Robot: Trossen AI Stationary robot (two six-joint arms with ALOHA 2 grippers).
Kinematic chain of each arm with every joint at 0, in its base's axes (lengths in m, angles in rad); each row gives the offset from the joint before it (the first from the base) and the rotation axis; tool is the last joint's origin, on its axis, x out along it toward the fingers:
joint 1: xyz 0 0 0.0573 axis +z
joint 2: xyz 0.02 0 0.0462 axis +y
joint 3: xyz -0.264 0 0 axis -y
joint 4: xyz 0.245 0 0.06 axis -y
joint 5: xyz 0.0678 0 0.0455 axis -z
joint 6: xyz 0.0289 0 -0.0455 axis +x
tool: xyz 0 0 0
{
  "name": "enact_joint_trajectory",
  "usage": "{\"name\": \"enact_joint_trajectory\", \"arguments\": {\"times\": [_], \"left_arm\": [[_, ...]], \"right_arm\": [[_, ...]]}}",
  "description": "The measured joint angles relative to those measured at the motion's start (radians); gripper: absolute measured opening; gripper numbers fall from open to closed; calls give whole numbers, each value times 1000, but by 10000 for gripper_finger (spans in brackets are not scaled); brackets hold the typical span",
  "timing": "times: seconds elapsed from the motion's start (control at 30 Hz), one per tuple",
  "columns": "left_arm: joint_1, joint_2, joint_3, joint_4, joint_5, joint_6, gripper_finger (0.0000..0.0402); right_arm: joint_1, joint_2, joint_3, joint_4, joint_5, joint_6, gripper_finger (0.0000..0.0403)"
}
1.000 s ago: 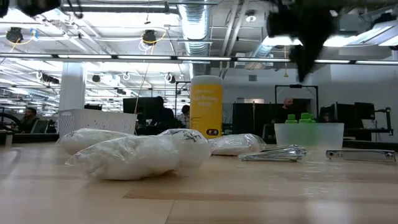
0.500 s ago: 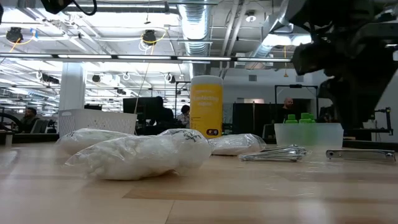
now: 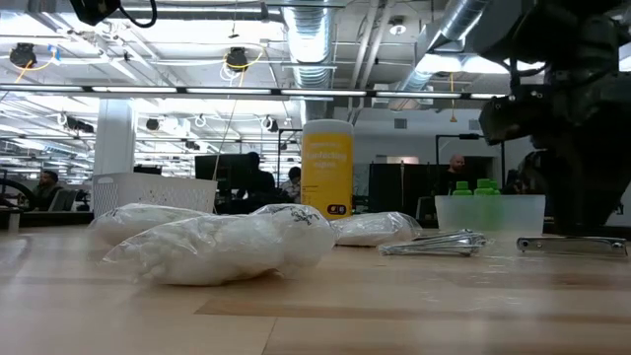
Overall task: Pick & Place Travel size toiletries
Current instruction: Put the silver nail cutter into the white bin
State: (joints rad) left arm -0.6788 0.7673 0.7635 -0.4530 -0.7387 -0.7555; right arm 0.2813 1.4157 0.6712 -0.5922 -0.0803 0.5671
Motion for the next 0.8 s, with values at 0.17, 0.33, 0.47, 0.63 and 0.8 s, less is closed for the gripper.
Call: {"name": "enact_joint_trajectory", "arguments": {"times": [0.17, 0.33, 0.47, 0.63, 0.8], "left_arm": [[0, 0, 0, 7, -3, -4, 227], [0, 0, 0, 15, -3, -4, 227], [0, 0, 0, 19, -3, -4, 227], [0, 0, 0, 27, -3, -3, 227], [22, 0, 0, 71, 1, 0, 227]], "right_arm": [[1, 47, -6, 42, 0, 2, 198], [20, 133, 7, 40, 12, -16, 187], [35, 148, 31, -5, 68, -15, 157], [20, 93, 31, -16, 77, -52, 32], [-19, 39, 32, 12, 54, -66, 29]]}}
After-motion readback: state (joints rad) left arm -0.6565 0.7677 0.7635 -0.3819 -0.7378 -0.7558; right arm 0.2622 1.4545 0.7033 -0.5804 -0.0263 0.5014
